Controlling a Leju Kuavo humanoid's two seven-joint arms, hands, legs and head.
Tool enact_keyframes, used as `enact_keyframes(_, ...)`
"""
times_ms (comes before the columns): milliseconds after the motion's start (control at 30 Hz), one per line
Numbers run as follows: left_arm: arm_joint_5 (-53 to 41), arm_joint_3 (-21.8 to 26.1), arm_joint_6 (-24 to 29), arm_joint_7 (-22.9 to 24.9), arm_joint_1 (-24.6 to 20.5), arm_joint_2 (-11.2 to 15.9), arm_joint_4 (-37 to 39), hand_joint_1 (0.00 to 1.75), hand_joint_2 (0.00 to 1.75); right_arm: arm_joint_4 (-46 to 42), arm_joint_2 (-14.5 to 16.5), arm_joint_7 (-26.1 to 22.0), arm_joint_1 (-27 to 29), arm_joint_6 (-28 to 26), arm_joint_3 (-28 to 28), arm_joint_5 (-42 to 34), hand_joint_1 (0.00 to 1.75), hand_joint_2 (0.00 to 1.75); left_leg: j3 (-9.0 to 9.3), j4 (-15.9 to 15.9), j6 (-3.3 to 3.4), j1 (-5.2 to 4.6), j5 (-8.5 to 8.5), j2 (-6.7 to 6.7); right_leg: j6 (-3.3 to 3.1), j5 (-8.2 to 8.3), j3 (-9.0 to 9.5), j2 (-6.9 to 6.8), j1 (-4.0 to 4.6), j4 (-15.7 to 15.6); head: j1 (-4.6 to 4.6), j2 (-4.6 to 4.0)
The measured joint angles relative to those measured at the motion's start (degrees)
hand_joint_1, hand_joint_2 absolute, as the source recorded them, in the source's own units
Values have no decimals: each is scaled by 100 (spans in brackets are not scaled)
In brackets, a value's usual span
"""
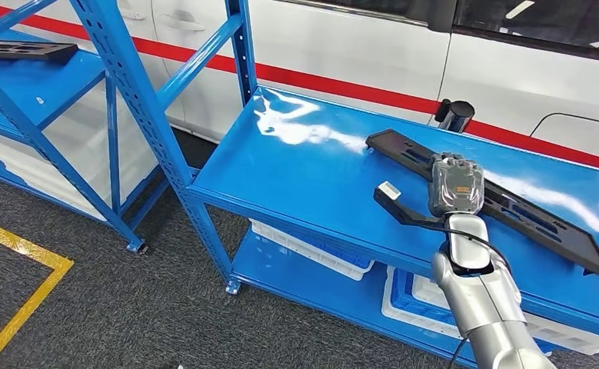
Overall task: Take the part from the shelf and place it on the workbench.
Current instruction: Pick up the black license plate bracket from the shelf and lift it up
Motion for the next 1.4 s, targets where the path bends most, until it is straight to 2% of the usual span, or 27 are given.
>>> enact_keyframes(167,1,0,42,-1,-10,2,0,0,0,32,-26,-62,-16,-27,-83,0,175,175,0,1,29,-8,-7,1,22,8,6,0,-4,-18,-2,0)
enact_keyframes(300,18,2,62,-2,-10,5,0,0,0,102,-25,-110,-72,-34,-85,2,175,175,1,2,35,-8,-6,2,81,8,7,1,-6,-19,-3,0)
enact_keyframes(400,54,13,98,-3,-10,7,0,0,0,205,-12,-168,-150,-60,-84,2,175,175,3,1,37,-3,-4,2,84,7,7,1,-5,-18,-3,0)
enact_keyframes(533,81,28,122,-5,-9,8,0,0,175,379,19,-202,-275,-122,-80,2,175,175,6,0,37,6,-4,2,84,6,8,1,0,-17,-3,0)
enact_keyframes(867,118,130,255,20,0,8,0,0,175,619,92,-258,-398,-736,-53,2,175,175,5,0,37,6,-3,2,84,6,12,1,5,-14,-2,0)
enact_keyframes(1233,101,138,268,21,0,8,0,0,175,586,93,-275,-396,-808,-44,2,175,175,4,0,37,5,-3,2,84,6,12,1,5,-14,-2,0)
enact_keyframes(1400,31,170,306,39,0,8,0,0,175,114,106,-348,-382,-892,0,1,175,175,3,0,37,4,-3,1,85,5,10,1,4,-15,-3,0)
